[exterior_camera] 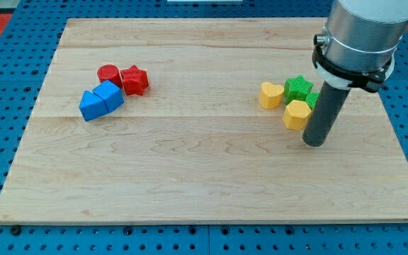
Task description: Push the yellow blocks towards the top center of the board
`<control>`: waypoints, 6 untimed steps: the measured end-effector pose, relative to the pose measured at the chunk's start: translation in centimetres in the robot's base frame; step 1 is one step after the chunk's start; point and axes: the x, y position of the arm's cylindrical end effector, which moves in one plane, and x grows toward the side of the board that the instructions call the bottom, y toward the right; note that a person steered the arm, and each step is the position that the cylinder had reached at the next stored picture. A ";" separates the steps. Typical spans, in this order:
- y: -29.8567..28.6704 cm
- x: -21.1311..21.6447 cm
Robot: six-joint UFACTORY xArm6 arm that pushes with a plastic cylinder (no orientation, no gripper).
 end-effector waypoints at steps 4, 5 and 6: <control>1.3 -2.9; -1.8 -3.2; -4.2 -5.4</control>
